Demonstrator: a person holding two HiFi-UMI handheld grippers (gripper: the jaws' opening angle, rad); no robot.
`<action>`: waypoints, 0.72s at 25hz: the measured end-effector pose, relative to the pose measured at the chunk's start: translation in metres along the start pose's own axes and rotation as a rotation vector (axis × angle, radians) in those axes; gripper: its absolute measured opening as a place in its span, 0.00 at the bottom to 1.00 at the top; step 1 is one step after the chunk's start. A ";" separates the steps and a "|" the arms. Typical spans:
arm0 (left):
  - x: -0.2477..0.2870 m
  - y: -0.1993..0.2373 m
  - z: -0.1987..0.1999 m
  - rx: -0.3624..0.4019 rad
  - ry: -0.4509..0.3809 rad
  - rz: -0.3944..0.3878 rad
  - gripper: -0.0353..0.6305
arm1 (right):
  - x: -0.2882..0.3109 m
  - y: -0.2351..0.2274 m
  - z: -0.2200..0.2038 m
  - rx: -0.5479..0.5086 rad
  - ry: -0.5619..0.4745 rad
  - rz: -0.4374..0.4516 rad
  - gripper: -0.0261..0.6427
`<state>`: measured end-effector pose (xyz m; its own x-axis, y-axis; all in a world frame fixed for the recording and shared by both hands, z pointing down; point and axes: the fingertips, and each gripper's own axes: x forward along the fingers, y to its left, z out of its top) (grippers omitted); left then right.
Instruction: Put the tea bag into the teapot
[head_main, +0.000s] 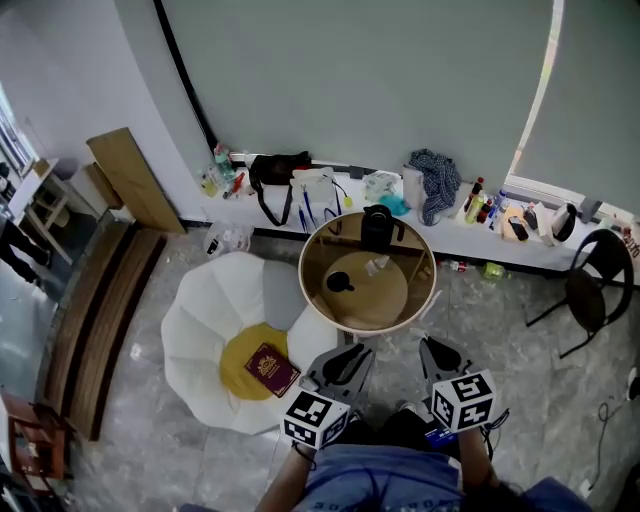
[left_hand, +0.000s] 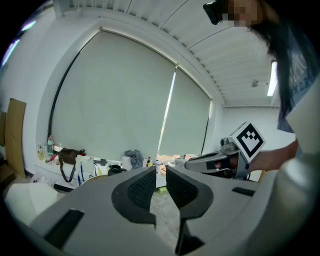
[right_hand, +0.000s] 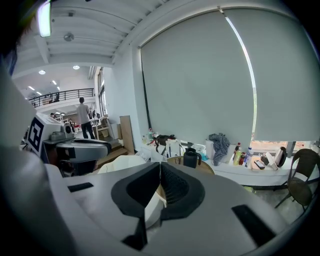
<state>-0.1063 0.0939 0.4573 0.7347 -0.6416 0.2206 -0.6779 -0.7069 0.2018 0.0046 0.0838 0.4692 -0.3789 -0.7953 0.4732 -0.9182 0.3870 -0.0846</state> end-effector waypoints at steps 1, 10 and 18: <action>0.003 -0.001 -0.001 -0.005 0.005 -0.006 0.14 | 0.000 -0.003 0.000 0.004 0.003 -0.005 0.07; 0.046 -0.001 0.002 0.007 0.055 -0.010 0.14 | 0.018 -0.056 0.004 0.071 0.000 -0.013 0.07; 0.126 0.014 0.023 -0.002 0.046 0.071 0.14 | 0.056 -0.133 0.030 0.042 -0.006 0.053 0.07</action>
<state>-0.0225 -0.0037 0.4661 0.6828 -0.6757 0.2779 -0.7284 -0.6593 0.1864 0.1026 -0.0262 0.4801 -0.4273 -0.7775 0.4614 -0.9010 0.4085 -0.1461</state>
